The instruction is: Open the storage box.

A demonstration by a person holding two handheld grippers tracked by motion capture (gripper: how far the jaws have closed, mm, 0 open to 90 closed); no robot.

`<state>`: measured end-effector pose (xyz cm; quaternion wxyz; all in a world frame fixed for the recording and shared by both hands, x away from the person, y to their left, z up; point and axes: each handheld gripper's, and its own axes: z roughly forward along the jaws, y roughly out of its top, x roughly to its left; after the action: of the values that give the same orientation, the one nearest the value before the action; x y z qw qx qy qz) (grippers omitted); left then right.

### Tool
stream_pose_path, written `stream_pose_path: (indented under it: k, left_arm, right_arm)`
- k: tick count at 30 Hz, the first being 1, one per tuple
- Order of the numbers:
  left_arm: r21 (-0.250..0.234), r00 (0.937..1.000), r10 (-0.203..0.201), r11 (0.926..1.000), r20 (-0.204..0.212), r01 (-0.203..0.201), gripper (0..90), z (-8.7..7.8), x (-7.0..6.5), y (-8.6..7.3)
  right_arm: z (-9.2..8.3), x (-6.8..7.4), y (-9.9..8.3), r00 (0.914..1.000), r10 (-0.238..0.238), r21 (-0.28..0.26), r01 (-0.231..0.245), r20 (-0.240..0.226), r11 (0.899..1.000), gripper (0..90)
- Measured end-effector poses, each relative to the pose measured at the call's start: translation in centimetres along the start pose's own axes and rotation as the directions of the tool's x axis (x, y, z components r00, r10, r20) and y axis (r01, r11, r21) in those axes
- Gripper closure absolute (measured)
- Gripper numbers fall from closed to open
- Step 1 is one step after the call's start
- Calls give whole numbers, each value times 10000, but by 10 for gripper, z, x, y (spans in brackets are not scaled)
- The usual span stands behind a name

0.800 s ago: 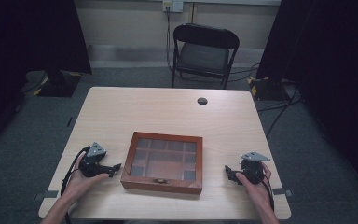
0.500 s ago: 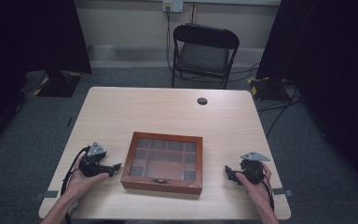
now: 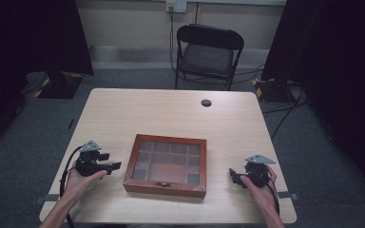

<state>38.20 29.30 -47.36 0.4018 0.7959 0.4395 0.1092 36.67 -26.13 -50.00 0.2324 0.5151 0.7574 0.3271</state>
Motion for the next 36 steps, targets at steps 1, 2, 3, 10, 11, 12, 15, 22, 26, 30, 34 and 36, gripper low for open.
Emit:
stream_pose_path:
  k: [1,2,3,10,11,12,15,22,26,30,34,36]
  left_arm:
    - [0,10000,0,10000,0,0,300,0,0,0]
    - [-164,9999,68,9998,82,-67,311,-3,-2,2]
    - [-256,9996,44,9997,272,-37,327,-5,-3,4]
    - [-528,9971,169,9985,738,-130,391,-11,-11,11]
    - [-575,9969,267,9981,744,-225,392,-12,-14,12]
    - [-613,9957,385,9976,841,-334,402,-13,-17,14]
    - [-767,9924,656,9954,1043,-577,441,-15,-24,18]
    - [-1059,9820,1062,9903,1561,-903,463,-14,-39,30]
    - [-1112,9769,1339,9870,1665,-1163,479,-12,-47,38]
    - [-1140,9659,1551,9844,2073,-1336,509,-9,-53,47]
    - [-1080,9437,2061,9770,2589,-1838,529,-1,-70,56]
    - [-982,9333,2289,9729,2768,-2094,538,4,-78,58]
  right_arm:
    - [0,0,0,10000,0,0,0,0,10000,127]
    - [0,0,0,10000,2,1,-2,-1,10000,126]
    - [0,0,0,10000,2,1,-2,0,10000,127]
    - [0,0,0,10000,-3,3,3,10,10000,126]
    - [0,0,0,10000,2,2,-2,-3,10000,126]
    - [0,0,0,10000,-1,5,1,10,10000,126]
    - [0,0,0,10000,-1,4,1,10,10000,126]
    - [0,0,0,10000,2,5,-2,11,10000,126]
    - [0,0,0,10000,-1,6,1,10,10000,126]
    - [0,0,0,10000,1,6,-1,10,10000,126]
    - [0,0,0,10000,1,5,-1,10,10000,126]
    - [0,0,0,10000,3,6,-3,9,10000,127]
